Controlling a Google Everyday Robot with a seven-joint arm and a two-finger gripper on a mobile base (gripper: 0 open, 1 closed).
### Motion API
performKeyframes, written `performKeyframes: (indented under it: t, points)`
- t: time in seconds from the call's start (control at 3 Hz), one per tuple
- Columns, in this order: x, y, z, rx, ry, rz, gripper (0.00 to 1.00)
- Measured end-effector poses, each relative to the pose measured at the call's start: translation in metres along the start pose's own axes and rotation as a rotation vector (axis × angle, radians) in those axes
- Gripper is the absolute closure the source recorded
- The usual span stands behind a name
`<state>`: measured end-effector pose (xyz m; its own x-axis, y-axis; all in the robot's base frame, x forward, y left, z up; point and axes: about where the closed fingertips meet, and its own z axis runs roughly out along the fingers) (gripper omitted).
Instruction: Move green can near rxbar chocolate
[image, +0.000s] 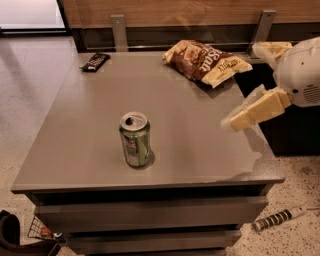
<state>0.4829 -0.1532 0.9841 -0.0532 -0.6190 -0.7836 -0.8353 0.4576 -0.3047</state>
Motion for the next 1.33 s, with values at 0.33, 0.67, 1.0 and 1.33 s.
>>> performKeyframes:
  t: [0.33,0.67,1.0,1.33]
  points:
    - [0.007,0.033,0.019,-0.017,-0.081,0.054,0.0]
    - [0.003,0.049,0.041,-0.043,-0.147,0.076,0.0]
    - [-0.005,0.055,0.063,-0.065,-0.186,0.08,0.0]
    - [-0.007,0.061,0.085,-0.084,-0.223,0.091,0.0]
